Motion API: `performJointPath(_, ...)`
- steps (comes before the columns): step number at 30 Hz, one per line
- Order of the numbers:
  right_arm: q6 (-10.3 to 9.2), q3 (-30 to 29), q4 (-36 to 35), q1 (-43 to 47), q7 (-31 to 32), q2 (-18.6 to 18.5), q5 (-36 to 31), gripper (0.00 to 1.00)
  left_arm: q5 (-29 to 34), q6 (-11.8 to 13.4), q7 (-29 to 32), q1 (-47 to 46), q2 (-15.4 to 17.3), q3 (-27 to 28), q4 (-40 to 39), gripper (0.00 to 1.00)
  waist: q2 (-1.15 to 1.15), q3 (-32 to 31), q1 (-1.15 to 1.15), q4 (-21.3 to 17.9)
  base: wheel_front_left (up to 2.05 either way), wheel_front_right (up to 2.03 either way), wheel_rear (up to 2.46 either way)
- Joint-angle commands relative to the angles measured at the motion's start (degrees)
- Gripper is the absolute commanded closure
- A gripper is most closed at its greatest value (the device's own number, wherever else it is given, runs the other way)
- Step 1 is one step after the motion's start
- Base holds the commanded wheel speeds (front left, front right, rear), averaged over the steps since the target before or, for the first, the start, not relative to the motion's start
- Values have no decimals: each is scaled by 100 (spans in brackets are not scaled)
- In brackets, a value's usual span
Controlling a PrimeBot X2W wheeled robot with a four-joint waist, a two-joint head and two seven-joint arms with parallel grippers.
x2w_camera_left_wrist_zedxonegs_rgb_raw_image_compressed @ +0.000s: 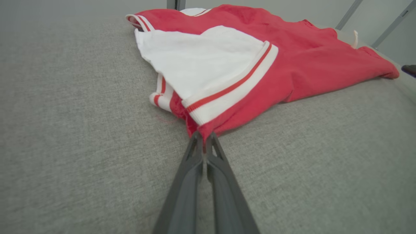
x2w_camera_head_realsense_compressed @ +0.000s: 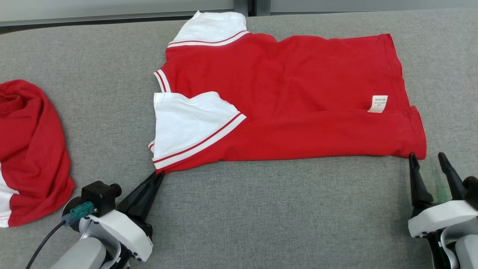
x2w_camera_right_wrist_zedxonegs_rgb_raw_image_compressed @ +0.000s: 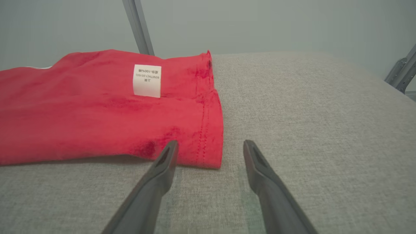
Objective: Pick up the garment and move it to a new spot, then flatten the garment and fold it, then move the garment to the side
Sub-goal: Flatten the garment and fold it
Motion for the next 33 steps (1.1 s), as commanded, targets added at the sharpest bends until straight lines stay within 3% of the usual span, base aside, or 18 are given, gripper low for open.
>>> performJointPath(1,-12,13,39,30,43,-28,50,0,-55,-4,-1,-110,56,-2,-13,100,0,-6,0,8,0,0,0)
performJointPath(10,-12,517,625,-416,121,-117,261,0,-49,-4,-1,-148,153,-29,-114,100,0,75,0,67,0,0,0)
performJointPath(11,-12,570,674,-456,104,-120,255,17,-45,-4,-1,-149,155,-36,-114,100,0,82,0,78,0,0,0)
performJointPath(13,-11,653,754,-514,54,-167,235,85,-37,-4,-1,-164,162,-51,-119,100,0,93,0,100,0,0,0)
performJointPath(14,-12,706,790,-535,35,-199,230,100,-31,-4,-1,-175,175,-45,-121,100,0,95,0,108,0,0,0)
performJointPath(21,-12,748,684,-385,-98,-507,130,100,47,-4,-1,-19,289,36,-297,100,0,30,0,138,0,0,0)
performJointPath(33,-12,461,-439,895,-15,-1033,101,100,187,31,6,911,893,110,-1488,100,0,-73,0,204,0,0,0)
